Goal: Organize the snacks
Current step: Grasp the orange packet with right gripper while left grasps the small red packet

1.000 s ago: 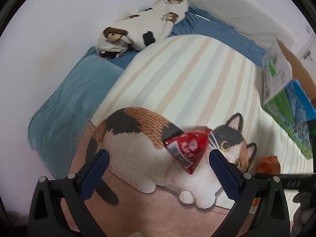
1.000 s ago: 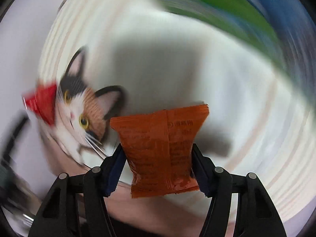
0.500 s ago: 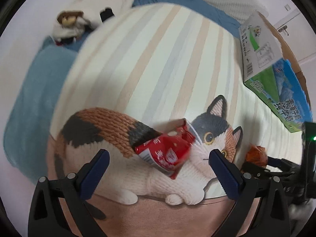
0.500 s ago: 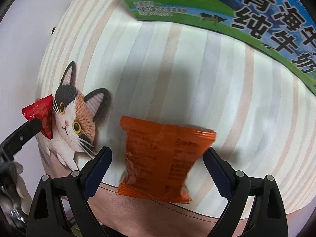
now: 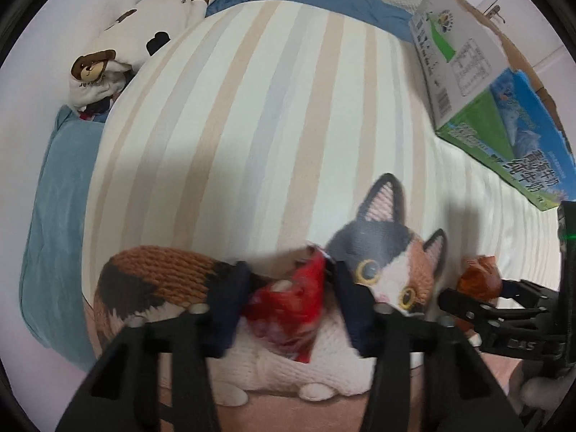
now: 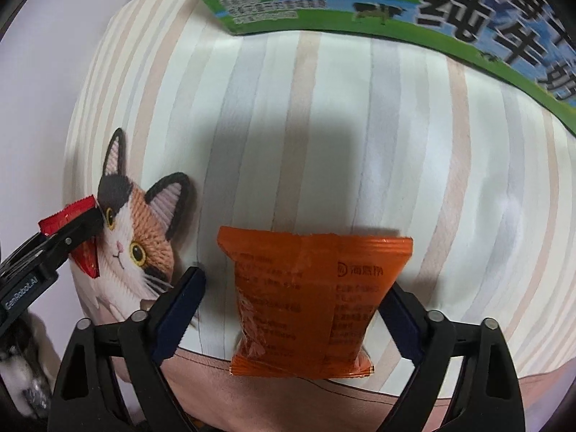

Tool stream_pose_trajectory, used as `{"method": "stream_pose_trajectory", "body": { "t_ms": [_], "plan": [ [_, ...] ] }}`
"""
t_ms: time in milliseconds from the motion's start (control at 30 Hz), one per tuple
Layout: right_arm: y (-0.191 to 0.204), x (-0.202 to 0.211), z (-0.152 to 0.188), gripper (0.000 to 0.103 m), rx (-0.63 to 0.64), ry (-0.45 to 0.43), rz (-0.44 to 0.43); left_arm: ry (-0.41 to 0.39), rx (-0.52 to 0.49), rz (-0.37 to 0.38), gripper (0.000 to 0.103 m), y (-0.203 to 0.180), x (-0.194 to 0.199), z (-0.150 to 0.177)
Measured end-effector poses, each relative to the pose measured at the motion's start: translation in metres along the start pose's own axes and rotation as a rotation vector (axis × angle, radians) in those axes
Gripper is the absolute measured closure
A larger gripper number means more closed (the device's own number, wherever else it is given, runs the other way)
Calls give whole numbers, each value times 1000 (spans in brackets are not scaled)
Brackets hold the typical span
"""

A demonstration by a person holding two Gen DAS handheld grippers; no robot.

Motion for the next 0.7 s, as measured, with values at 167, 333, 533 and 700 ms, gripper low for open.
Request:
{"method": "stream_pose_trajectory", "body": {
  "t_ms": [167, 333, 533, 700],
  "plan": [
    [-20, 7, 15, 44, -32, -41, -21, -6, 16, 25, 65, -27, 2, 14],
    [-63, 25, 35, 45, -67, -63, -9, 7, -25, 69, 65, -81, -4, 41],
    [-123, 46, 62, 45, -71, -75, 118, 16, -112, 50, 65, -129, -18, 57],
    [-139, 44, 72, 25, -113, -46, 86, 23, -160, 3, 64, -140, -25, 66]
  ]
}}
Point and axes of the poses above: each gripper's, at about its wrist camera, not at the fingertips, and x roughly against the way its jaws point, y to its left, z to its underside, the point moved 10 cm from there along -x, roughly the way its jaws point, and after that the axes turned 3 degrees about y, right-handed, at the moved point
